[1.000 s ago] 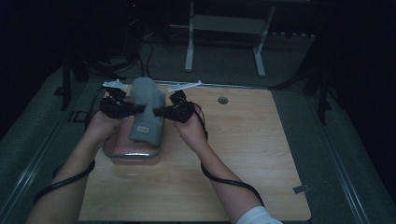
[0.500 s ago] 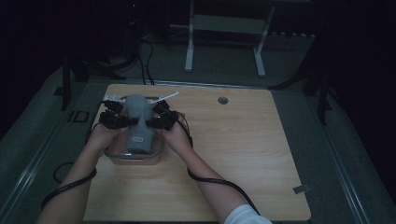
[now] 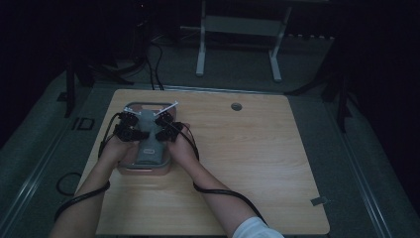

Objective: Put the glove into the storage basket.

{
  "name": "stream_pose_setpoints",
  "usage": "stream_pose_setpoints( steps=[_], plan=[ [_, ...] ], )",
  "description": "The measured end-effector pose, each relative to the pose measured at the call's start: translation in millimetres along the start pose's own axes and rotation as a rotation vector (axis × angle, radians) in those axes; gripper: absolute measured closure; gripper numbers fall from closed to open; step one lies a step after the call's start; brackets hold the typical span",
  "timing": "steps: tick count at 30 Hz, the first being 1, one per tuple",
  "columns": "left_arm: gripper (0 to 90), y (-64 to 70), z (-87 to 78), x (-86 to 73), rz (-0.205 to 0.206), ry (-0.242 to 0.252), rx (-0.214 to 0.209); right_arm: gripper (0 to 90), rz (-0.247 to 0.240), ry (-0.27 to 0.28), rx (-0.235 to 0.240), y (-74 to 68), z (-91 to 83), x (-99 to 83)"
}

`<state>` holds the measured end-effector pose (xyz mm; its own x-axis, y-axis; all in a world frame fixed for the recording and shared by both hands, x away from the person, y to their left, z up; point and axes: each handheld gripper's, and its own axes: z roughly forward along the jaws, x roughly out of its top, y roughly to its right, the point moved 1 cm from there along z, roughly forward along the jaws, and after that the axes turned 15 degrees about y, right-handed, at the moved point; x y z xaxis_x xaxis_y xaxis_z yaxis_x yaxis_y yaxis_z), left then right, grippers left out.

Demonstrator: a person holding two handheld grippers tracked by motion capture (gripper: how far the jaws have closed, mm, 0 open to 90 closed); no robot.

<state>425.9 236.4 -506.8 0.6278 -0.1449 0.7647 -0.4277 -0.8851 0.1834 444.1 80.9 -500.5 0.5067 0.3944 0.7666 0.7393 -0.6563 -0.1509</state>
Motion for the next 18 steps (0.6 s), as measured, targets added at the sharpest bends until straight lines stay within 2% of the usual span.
stream_pose_setpoints(
  steps=[3,5,7,9,10,11,13,15,18],
  plan=[
    [77.2,0.3,5.5,-1.5,0.000,-0.030,0.014,78.5,-0.004,-0.031,-0.009,1.3,4.5,-1.4],
    [75.5,0.1,8.6,-2.2,0.000,-0.046,0.026,73.7,-0.009,-0.033,-0.012,2.8,6.1,-2.4],
    [69.7,0.5,10.2,-1.8,-0.001,-0.051,0.050,69.0,-0.032,-0.040,-0.019,1.5,5.7,-2.1],
    [63.9,-1.4,9.6,-1.5,-0.016,-0.053,0.051,65.7,-0.045,-0.041,-0.019,0.5,2.6,0.2],
    [60.6,-2.4,8.9,-1.2,-0.016,-0.051,0.065,62.3,-0.048,-0.039,-0.013,0.8,0.6,1.6],
    [57.0,-2.8,8.1,-0.7,-0.016,-0.044,0.078,57.1,-0.041,-0.033,-0.008,1.1,-1.5,3.0],
    [50.6,-1.9,5.5,1.3,-0.009,-0.027,0.104,54.2,-0.037,-0.023,-0.004,1.7,-7.0,6.3],
    [44.8,1.2,1.4,4.2,-0.006,0.008,0.113,50.9,-0.035,0.000,0.014,1.9,-14.6,9.3],
    [37.5,5.5,-5.1,8.5,0.008,0.041,0.116,43.1,-0.044,0.035,0.017,3.6,-27.4,13.5]
  ],
)
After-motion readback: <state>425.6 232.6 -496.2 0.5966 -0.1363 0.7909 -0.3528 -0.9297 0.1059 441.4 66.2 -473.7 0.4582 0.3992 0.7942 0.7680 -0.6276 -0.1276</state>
